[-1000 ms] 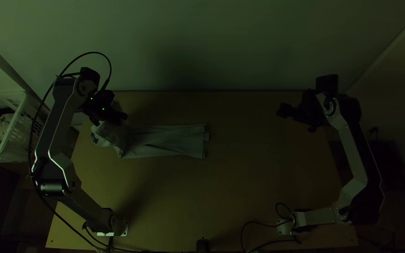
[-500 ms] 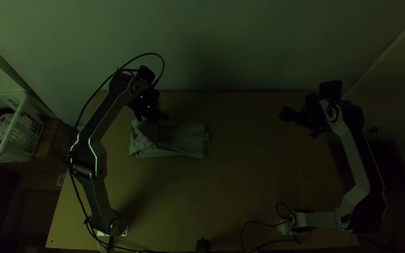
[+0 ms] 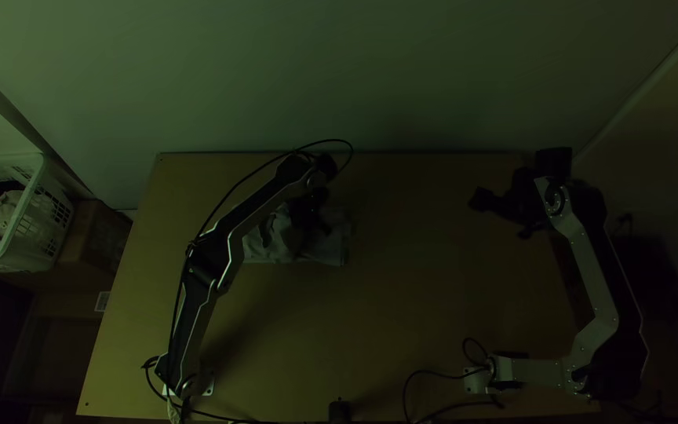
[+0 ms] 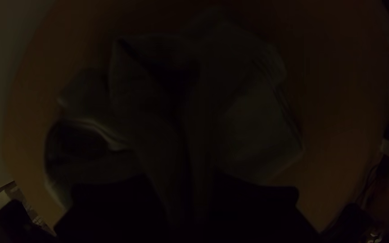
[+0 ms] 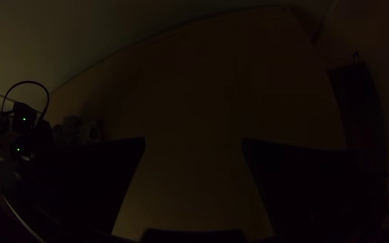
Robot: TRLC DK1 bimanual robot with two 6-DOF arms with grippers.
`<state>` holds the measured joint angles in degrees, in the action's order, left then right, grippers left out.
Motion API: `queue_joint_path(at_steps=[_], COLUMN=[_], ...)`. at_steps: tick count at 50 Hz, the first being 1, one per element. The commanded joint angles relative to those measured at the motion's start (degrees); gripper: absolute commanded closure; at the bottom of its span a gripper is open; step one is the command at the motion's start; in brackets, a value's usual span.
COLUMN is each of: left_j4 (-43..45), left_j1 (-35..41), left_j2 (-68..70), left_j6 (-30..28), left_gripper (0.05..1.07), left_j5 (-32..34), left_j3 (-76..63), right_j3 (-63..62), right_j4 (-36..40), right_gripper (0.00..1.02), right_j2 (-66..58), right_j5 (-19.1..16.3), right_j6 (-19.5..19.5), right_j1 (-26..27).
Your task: Fold the t-shirt
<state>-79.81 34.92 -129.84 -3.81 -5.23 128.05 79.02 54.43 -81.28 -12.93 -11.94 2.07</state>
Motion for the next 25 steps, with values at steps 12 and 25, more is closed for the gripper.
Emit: queue_joint_path(at_steps=[12, 25], left_j4=[15.21, 18.46], left_j1=[8.59, 8.77], left_j2=[-3.14, 3.01], left_j6=[2.94, 7.24], left_gripper=[0.1, 0.1], left_j5=[-6.54, -6.37], left_j3=[3.35, 3.26], right_j3=[-9.24, -12.05], right_j4=[-4.07, -6.36], right_gripper=[0.04, 0.04], right_j2=[3.93, 4.19], right_j5=[-0.26, -0.26], right_j6=[-1.41, -1.94], right_j1=[-3.56, -6.37])
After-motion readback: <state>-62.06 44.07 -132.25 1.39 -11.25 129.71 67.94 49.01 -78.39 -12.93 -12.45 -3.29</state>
